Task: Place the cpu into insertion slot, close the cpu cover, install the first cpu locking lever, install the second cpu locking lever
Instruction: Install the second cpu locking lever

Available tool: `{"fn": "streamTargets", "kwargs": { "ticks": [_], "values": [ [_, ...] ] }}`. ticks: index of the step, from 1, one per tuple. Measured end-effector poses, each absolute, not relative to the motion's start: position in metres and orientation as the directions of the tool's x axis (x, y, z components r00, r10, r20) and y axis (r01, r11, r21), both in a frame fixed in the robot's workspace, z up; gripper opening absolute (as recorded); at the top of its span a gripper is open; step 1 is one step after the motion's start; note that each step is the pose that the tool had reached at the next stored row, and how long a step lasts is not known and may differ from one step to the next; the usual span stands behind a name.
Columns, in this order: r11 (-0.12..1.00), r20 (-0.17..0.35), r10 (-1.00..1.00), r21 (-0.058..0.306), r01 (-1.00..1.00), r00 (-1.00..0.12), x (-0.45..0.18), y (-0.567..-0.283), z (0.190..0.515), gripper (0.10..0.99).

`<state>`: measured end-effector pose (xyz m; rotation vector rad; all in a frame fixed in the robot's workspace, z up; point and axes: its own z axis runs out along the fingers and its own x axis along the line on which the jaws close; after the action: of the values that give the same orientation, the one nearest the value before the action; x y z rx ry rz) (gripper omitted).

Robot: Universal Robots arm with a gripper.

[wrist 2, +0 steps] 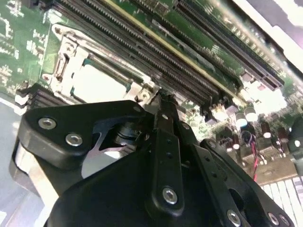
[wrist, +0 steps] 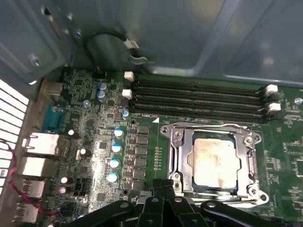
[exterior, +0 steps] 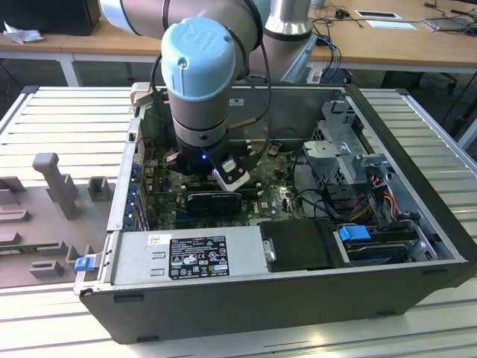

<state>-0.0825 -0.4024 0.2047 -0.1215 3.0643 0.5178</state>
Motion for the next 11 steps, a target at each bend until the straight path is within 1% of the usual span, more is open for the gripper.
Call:
{"fn": "streamTargets", "kwargs": {
  "ticks": [11],
  "values": [
    [0.942, -0.044, -0.072, 0.327, -0.082, -0.996, -0.083, -0.402, 0.230, 0.106]
  ]
}}
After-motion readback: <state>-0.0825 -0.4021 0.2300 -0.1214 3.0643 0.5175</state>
